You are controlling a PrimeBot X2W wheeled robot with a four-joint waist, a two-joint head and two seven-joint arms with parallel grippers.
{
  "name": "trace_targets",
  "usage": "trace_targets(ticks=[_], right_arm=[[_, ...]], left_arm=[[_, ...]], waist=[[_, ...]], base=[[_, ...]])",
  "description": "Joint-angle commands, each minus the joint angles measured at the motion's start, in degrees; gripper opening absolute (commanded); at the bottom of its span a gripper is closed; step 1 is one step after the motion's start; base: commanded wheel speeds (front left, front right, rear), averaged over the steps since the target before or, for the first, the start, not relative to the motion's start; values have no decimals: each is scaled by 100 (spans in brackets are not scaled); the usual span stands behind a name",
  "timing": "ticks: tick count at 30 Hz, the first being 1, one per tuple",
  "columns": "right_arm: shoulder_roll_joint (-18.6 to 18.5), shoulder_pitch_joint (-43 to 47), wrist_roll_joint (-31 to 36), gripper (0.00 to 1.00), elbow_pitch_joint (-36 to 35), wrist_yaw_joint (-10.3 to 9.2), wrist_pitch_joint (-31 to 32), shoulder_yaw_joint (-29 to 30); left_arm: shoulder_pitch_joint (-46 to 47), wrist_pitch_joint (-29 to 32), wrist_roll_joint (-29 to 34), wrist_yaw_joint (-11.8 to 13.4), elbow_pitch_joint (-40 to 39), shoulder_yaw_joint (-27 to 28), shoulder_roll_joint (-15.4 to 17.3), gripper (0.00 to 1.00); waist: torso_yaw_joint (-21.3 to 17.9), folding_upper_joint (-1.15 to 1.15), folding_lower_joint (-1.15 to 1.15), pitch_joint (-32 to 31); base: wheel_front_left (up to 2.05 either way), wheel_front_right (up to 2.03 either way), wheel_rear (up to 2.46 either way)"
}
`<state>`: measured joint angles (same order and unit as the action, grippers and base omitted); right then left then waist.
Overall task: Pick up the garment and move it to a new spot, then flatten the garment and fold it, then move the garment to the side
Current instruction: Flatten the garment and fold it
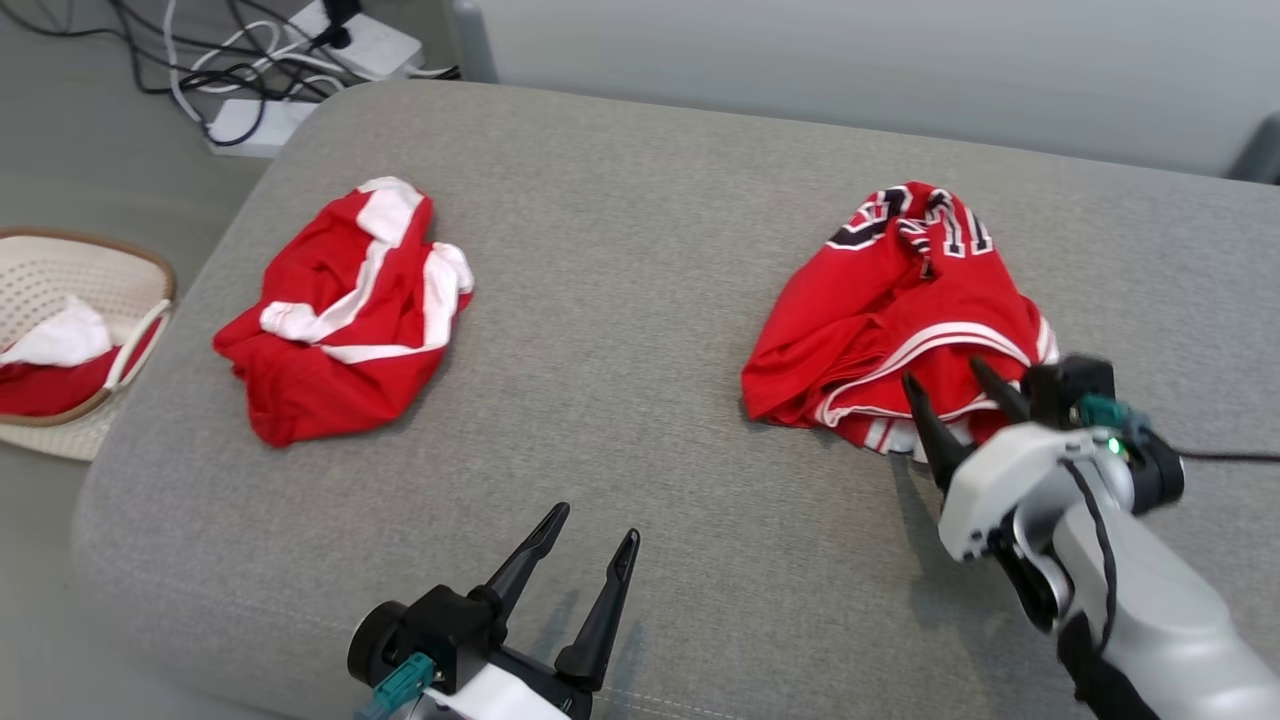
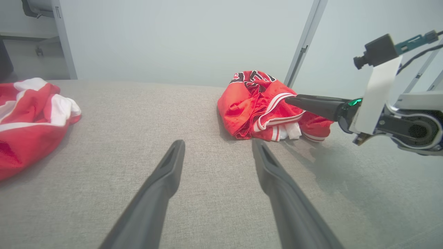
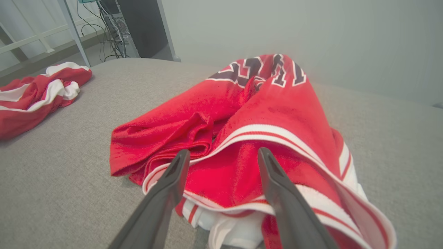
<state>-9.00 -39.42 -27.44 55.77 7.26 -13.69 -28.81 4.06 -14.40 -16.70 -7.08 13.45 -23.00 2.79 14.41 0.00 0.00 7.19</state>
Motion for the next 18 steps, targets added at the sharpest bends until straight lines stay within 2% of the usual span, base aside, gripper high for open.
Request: trace_targets(ticks=[1,9,18], right_arm=[[-52,224,-137,100,-227,23,-106,-151],[-143,607,-418,100,-474,23,-124,-224],[101,667,-478,100,-817,23,-129,-447]], left_arm=[[240,-60,13,-41,-164,206,9,100],[225,-60,30,-41,-145,190,9,100],[216,-60,18,-41,-107,116,9,100]], waist=[[-149,0,0,-17],[-179,0,0,-10],[44,0,0,59]], base=[[0,0,0],[0,0,0],[0,0,0]])
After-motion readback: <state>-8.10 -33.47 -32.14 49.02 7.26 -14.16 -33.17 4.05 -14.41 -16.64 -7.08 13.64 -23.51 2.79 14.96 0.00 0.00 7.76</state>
